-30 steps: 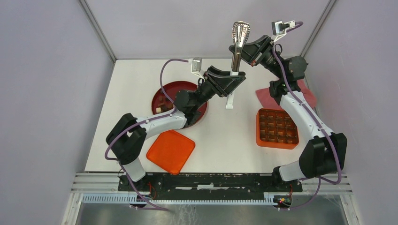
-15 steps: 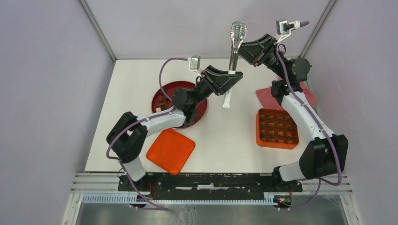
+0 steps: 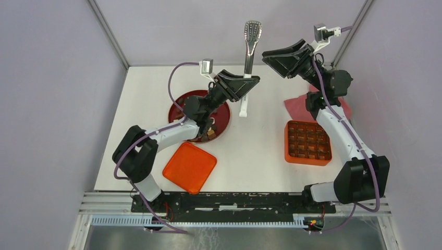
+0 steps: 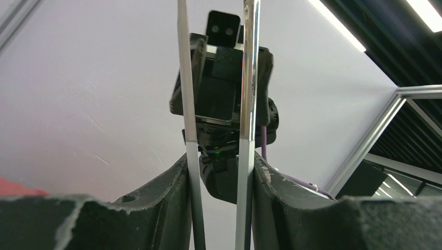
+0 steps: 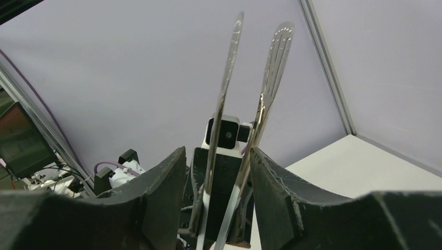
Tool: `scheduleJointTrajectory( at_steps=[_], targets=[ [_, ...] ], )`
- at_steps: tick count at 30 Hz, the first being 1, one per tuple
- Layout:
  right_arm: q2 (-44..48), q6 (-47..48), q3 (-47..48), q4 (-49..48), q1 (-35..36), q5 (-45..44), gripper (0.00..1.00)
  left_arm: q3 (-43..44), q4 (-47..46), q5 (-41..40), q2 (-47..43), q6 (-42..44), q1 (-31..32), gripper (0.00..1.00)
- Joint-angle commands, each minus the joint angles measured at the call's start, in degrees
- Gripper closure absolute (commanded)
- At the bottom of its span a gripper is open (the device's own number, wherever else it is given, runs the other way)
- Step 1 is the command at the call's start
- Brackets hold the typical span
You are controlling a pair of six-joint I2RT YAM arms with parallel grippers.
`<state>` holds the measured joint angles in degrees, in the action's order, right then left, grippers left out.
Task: Pack the chocolate
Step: Pick up the fake chocolate from the plate.
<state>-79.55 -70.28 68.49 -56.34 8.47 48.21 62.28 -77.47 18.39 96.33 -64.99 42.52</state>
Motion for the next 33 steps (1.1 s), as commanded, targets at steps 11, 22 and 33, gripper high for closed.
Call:
scheduleJointTrajectory(
  at_steps=[11,22,33],
  targets=[
    [4.9,10.4,-3.3,6.0,-8.1,7.6,0.47,-2.4,36.9,8.0,-14.2,-2.2,-10.9,0.55],
    [10.5,51.7,-5.4,47.3,-12.0,9.1,0.46,20.5,119.5,5.6,-13.7,29.3,-17.2,0.54],
    [13.1,64.6,-14.0,59.6,-12.3,8.3,0.47,22.4,144.1,-8.3,-11.3,39.3,-17.6,0.55]
  ],
)
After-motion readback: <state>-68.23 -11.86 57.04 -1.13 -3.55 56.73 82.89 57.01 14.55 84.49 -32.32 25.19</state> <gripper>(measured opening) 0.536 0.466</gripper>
